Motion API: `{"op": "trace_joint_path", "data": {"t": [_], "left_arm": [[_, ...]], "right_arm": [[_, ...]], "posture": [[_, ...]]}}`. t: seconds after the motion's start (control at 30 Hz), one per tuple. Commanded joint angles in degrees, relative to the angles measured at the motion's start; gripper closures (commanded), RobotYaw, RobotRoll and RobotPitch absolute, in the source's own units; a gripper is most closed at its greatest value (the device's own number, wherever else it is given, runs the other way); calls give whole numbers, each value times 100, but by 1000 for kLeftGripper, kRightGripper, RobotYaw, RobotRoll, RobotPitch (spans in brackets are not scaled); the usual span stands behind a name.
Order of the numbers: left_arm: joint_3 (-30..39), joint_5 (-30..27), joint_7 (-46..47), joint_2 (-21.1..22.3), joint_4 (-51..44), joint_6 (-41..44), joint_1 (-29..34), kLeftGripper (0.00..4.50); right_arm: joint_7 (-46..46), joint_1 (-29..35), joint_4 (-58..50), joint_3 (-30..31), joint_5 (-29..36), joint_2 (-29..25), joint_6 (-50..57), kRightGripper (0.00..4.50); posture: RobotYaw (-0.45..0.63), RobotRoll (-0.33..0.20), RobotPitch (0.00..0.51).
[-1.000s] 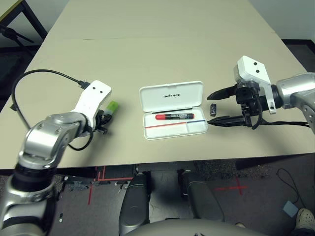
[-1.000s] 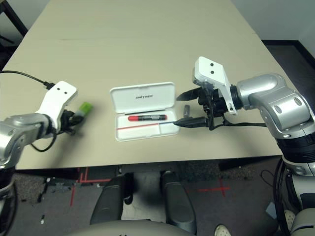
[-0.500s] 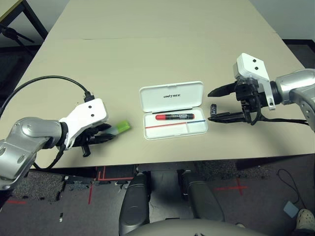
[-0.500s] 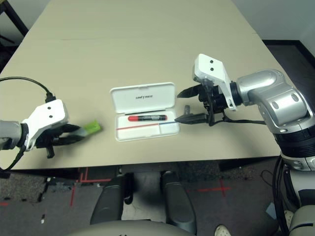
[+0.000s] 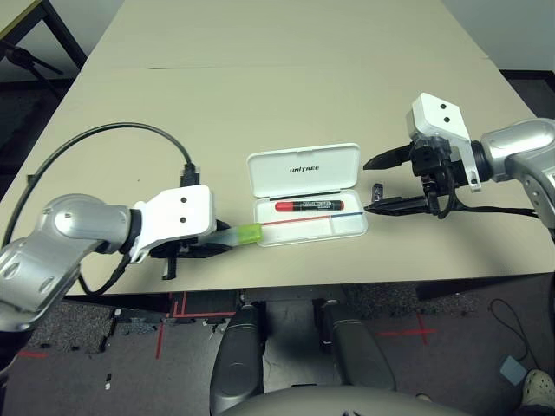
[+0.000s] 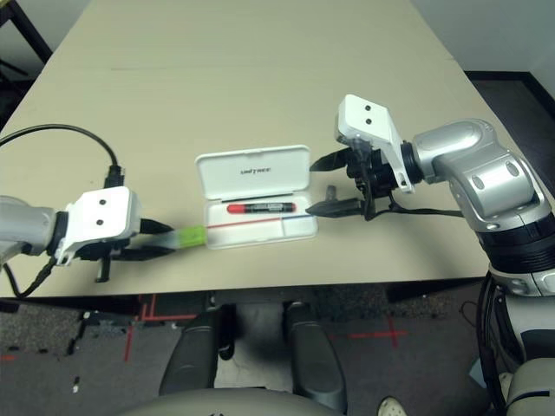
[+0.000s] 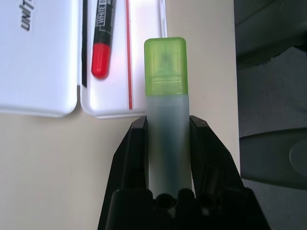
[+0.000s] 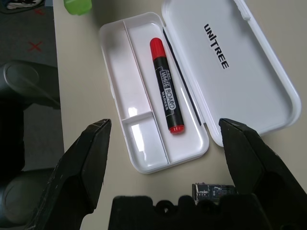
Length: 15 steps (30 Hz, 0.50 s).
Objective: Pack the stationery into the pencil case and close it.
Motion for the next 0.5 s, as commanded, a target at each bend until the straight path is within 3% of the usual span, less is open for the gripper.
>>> {"op": "trace_joint_path", "data": {"t": [0.03, 0.27, 0.5], "left_arm": [[-591, 386, -22, -325, 159, -84, -432, 3396], [-1399, 740, -39, -1213, 469, 104, -1267, 3396], [-1782, 1040, -11, -1718, 909, 279, -1785, 3396]], "right_arm": [[25, -32, -4, 39, -57, -2, -69, 0], [31, -36, -16, 58, -120, -2, -88, 0], [20, -7, -52, 53, -130, -39, -72, 0]], "posture": [[21, 0, 194], [4, 0, 193], [-11, 0, 197]]}}
